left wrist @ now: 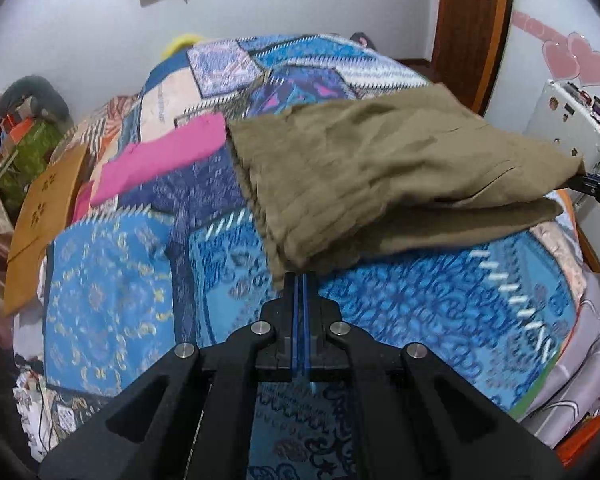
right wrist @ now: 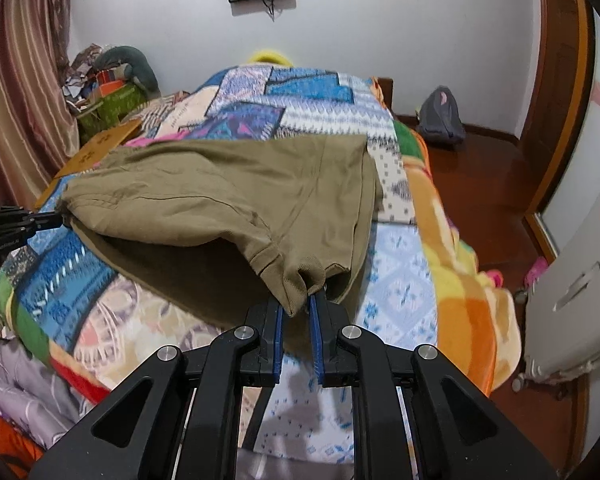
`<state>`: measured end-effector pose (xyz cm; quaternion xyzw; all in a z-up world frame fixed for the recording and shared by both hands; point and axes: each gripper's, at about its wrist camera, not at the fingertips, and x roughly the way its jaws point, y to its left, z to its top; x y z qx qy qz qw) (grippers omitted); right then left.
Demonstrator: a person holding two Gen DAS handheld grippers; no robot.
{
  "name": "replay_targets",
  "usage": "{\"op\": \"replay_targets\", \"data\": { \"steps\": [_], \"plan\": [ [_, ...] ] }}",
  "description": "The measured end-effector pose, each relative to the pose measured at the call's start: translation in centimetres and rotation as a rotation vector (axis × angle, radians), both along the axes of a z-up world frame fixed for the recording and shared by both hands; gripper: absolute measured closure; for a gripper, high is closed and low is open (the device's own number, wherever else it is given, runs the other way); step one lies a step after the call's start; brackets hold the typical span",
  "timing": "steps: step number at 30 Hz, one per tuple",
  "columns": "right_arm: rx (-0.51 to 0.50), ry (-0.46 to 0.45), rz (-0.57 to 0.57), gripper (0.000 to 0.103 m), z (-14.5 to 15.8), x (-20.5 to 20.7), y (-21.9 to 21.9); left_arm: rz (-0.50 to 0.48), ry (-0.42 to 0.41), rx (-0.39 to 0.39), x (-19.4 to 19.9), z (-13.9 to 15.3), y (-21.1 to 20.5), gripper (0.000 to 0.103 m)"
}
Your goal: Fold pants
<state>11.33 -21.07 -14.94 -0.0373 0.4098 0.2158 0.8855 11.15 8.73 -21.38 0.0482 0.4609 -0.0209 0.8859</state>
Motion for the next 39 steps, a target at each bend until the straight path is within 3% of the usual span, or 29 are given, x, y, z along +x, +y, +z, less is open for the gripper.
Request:
{"op": "replay_targets", "data": {
  "steps": [6, 12, 19, 24, 29, 32, 33, 36, 39],
  "plan": [
    [-0.029, 0.052, -0.045, 0.085, -1.3, -0.6, -0.8, 0.051, 0.018, -0.012, -0.4, -0.3, 1.3, 0.102],
    [-0.05, 0.081, -0.118, 0.085, -1.2, -0.7, -3.1, 0.102, -0.043, -0.049, -0.3, 2.8, 2.5, 0.102],
    [0.033, -0.037, -0.153, 0.085, 3.4, -0.9, -3.6, 0.043, -0.114, -0.077, 1.0, 6.1, 0.1, 0.102],
    [0.099, -0.054, -0.068, 0.081, 4.2, -0.4, -0.7, -0.002, -0.081, -0.08, 2.8, 4.8, -2.6, 0.101],
    [0.067, 0.02, -0.007, 0.08, 0.9, 0.8, 2.6, 0.027, -0.029, -0.082, 4.0, 2.3, -3.3, 0.1],
    [0.045, 0.1, 0.002, 0.08, -2.2, 1.4, 3.1, 0.041, -0.015, -0.094, 4.2, 1.2, -2.7, 0.094],
    [0.04, 0.116, -0.001, 0.08, -3.0, 1.3, 3.0, 0.044, -0.019, -0.086, 4.1, 1.1, -2.6, 0.087],
    [0.062, 0.139, -0.026, 0.08, -3.5, 1.2, 2.0, 0.042, -0.032, -0.029, 3.7, 0.6, -2.5, 0.071],
    [0.066, 0.151, -0.032, 0.079, -3.4, 1.0, 1.0, 0.033, -0.029, -0.037, 3.3, 0.3, -2.0, 0.066]
  ]
}}
